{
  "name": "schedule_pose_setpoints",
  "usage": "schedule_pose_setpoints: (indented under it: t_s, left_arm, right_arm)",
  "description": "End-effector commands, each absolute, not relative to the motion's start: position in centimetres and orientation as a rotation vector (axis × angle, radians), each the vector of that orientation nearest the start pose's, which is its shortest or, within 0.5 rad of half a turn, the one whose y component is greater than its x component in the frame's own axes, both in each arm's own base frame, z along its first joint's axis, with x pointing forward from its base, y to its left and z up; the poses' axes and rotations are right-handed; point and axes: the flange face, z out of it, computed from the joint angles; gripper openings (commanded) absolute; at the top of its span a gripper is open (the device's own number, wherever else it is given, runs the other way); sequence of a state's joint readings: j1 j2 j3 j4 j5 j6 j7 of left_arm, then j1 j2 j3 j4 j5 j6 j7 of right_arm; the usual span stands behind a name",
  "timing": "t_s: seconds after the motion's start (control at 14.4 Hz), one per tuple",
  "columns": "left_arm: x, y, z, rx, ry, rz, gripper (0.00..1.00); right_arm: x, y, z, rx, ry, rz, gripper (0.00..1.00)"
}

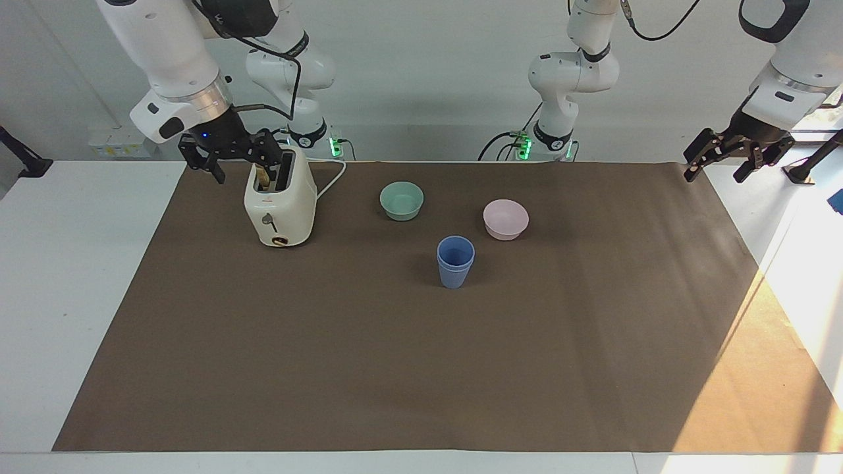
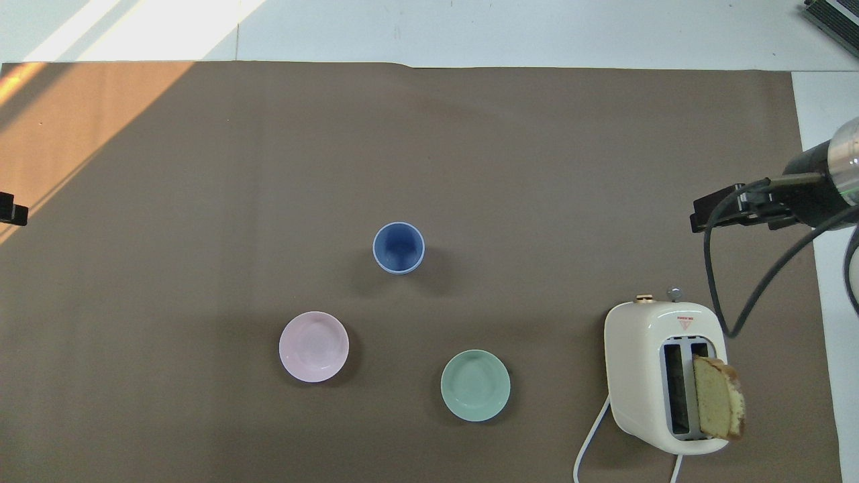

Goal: Stack blue cups with both arms

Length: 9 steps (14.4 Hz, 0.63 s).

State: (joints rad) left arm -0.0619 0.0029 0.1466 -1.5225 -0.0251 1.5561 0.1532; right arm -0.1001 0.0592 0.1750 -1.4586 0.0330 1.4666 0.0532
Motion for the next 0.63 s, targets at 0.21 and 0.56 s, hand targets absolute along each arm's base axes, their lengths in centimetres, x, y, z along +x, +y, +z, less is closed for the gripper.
schedule_pose_setpoints:
  t_s: [0.21,0.56]
  left_arm:
    - [54.9,4.6,65.0,-3.166,0.114,-0.054,1.00]
    - [54.8,4.6,65.0,-3.167,0.114,-0.042,1.00]
  right_arm:
    - [55.6,2.9,63.7,-3.097,-0.023,0.066,1.00]
    - [55.6,2.5,63.6,-3.106,-0.011,0.068,1.00]
